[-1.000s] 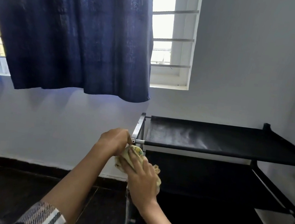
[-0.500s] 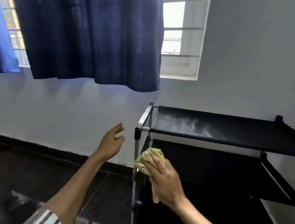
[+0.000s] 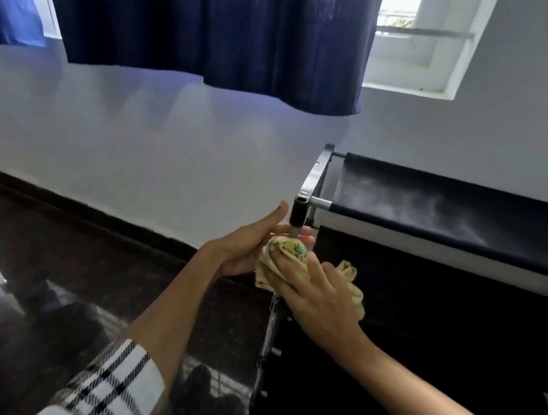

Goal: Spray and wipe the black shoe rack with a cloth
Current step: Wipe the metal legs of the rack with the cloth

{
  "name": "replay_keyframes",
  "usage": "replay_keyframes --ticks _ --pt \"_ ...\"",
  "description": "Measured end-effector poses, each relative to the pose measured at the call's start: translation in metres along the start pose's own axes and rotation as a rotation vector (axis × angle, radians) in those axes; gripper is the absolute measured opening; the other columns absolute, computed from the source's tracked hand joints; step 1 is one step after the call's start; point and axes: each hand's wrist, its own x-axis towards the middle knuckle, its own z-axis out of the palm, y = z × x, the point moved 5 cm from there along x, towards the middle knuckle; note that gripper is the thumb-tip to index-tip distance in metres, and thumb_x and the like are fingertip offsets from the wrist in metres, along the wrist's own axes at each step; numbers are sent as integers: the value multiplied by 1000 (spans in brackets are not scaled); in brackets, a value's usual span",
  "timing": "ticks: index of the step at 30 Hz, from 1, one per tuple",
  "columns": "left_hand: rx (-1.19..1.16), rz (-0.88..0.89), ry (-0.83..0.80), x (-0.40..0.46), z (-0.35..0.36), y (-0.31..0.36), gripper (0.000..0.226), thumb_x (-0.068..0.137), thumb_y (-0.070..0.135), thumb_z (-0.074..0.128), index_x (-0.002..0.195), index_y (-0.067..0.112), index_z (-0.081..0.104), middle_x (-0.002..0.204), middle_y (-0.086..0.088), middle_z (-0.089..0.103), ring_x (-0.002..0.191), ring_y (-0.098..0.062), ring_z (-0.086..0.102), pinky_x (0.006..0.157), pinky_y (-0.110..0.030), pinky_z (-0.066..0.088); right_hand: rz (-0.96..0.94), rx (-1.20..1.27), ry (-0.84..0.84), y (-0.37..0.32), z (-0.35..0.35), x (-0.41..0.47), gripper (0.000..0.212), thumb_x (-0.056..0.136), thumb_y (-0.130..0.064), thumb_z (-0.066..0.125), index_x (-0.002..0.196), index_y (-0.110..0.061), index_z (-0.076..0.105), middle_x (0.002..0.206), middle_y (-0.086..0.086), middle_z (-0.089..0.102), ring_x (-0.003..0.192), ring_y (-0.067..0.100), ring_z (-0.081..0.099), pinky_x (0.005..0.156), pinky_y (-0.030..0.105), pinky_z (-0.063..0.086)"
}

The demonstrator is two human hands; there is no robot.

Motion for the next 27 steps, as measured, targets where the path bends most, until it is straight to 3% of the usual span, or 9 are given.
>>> replay_keyframes --ticks 2,7,11,13,15,17,21,23,27 --pt "101 -4 16 3 -1 -9 75 76 74 33 114 17 65 119 0 67 108 -16 64 88 -31 54 -3 60 -56 -15 12 -22 42 87 -12 45 123 -23 64 135 -1 56 99 30 56 68 35 46" --pt "279 67 103 10 -5 -18 79 74 75 23 108 19 66 111 3 70 108 -13 64 107 -40 35 -9 177 -287 -45 41 -62 55 76 -16 38 123 -30 62 135 -8 55 102 25 46 75 31 47" --pt "392 -34 139 10 -9 -31 98 62 86 16 107 18 70 109 2 71 104 -13 65 98 -35 34 -246 450 -536 -55 47 -78 43 78 -22 64 116 -41 63 138 -13 51 104 16 59 78 27 51" --pt "446 -84 133 8 -13 -48 100 64 84 12 112 18 69 114 3 69 106 -10 63 102 -39 29 -279 500 -490 -58 42 -80 42 77 -29 71 117 -40 63 136 -12 53 101 17 63 77 26 53" --pt "425 -93 130 8 -17 -60 100 66 83 11 117 18 67 118 4 67 106 -4 62 111 -42 24 -67 534 -331 -51 35 -71 41 82 -24 64 122 -33 60 136 -4 54 97 24 63 72 31 52" --pt "380 -84 97 8 -18 -65 106 58 92 13 118 21 65 121 4 65 112 -6 59 111 -38 23 96 429 -313 -48 29 -57 45 79 -21 63 124 -28 60 134 0 56 95 28 60 67 34 51" --pt "294 -59 67 9 -20 -65 119 41 101 15 112 22 68 120 3 66 111 -3 60 96 -18 33 26 195 -630 -65 30 -50 40 75 -31 63 114 -28 68 125 -6 61 97 19 62 67 28 50" --pt "281 -41 85 12 -21 -67 115 49 96 6 107 21 71 116 1 68 112 -7 61 102 -22 33 21 245 -718 -76 31 -57 39 78 -27 57 117 -26 64 125 -4 59 103 20 60 73 29 49" --pt "326 -63 76 19 -25 -68 111 60 83 -11 97 24 75 108 1 72 106 -10 64 114 -38 26 62 175 -728 -77 34 -44 43 66 -30 60 106 -24 73 113 -4 68 94 21 66 69 29 52"
